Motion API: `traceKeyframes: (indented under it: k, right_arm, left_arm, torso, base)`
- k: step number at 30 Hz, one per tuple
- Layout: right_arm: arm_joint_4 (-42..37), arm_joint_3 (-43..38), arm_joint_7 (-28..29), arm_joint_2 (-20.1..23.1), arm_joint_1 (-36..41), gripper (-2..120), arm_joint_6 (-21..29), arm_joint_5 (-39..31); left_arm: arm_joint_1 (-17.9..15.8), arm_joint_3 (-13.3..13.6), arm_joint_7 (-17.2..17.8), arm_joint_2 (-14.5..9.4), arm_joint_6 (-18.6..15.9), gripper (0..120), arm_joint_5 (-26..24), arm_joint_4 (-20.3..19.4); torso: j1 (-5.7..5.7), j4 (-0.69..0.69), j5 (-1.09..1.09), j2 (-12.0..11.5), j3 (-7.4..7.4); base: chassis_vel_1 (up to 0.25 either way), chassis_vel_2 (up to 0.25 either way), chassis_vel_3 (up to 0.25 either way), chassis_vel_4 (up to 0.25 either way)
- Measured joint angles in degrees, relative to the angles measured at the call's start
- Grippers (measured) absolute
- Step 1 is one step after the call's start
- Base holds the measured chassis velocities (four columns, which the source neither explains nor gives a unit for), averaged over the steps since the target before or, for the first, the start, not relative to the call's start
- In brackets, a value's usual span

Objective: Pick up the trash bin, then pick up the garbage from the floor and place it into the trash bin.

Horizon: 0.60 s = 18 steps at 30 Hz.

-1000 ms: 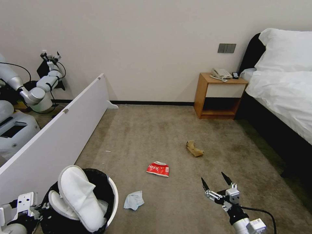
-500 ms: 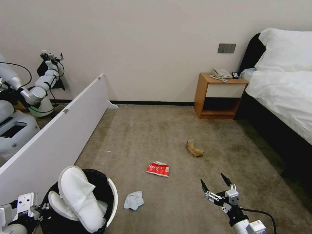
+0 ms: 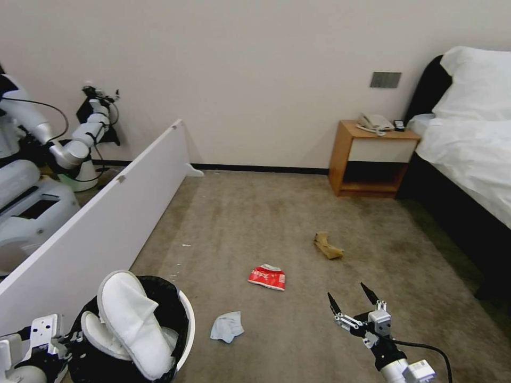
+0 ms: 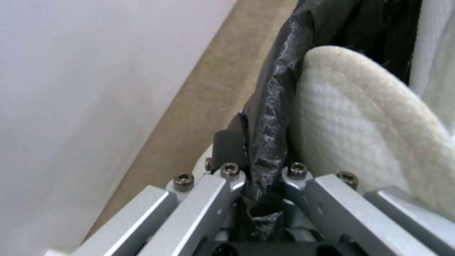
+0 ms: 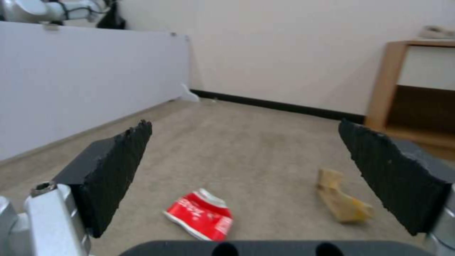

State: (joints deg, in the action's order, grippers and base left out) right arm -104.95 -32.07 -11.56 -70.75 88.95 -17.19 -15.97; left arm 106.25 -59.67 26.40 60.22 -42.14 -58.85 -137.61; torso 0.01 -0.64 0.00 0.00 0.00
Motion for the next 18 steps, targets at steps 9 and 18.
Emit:
traceKeyframes:
  k: [9, 18]
  right_arm:
    - [-0.01, 0.02, -0.01, 0.08, 0.00, 100, 0.04, -0.09]
    - [-0.06, 0.10, -0.06, 0.10, -0.01, 100, 0.10, -0.18]
  left_arm:
    - [-0.10, 0.15, 0.02, 0.01, 0.00, 2, 0.14, -0.07]
    - [-0.04, 0.17, 0.03, 0.13, 0.00, 2, 0.35, -0.25]
  torso:
    - [0.00, 0.00, 0.00, 0.00, 0.00]
    - [0.00, 0.00, 0.00, 0.00, 0.00]
  base:
    - [0.095, 0.108, 0.107, 0.104]
    - [0.122, 0.121, 0.119, 0.125]
